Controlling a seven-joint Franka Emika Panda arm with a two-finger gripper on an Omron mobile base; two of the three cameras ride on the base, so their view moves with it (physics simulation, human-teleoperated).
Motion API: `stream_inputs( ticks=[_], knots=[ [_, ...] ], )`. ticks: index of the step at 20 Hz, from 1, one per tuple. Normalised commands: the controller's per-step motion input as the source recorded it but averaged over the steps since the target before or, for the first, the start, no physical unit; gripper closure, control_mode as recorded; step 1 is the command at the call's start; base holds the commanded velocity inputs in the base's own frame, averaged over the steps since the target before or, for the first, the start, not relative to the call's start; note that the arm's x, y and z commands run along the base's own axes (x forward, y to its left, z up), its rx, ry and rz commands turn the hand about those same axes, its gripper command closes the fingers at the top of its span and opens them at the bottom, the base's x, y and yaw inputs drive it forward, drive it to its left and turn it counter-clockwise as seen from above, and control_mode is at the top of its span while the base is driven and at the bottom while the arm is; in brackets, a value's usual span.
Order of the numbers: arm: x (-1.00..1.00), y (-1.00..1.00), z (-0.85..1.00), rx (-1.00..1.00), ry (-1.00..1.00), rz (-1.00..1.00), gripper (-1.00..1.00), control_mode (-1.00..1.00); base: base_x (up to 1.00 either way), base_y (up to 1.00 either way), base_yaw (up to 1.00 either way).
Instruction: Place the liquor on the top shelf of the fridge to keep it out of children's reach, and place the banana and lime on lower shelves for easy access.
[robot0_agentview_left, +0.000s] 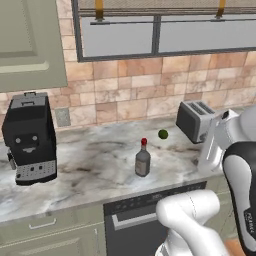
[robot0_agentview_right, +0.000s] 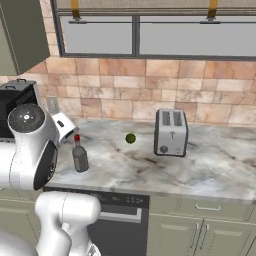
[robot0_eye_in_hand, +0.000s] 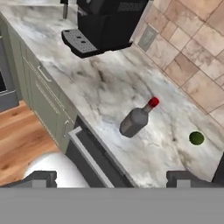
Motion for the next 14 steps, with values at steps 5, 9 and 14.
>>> stream_inputs(
  ticks=[5,9,14],
  knots=[
    [0.30,0.00,-0.20,0.16,-0.08,0.00,-1.00,-1.00,0.00,0.00,0.00],
    [0.42,0.00,0.00,0.23,-0.08,-0.04,-1.00,-1.00,0.00,0.00,0.00],
    [0.27,0.00,-0.09,0.26,-0.02,-0.01,-1.00,-1.00,0.00,0.00,0.00]
  ],
)
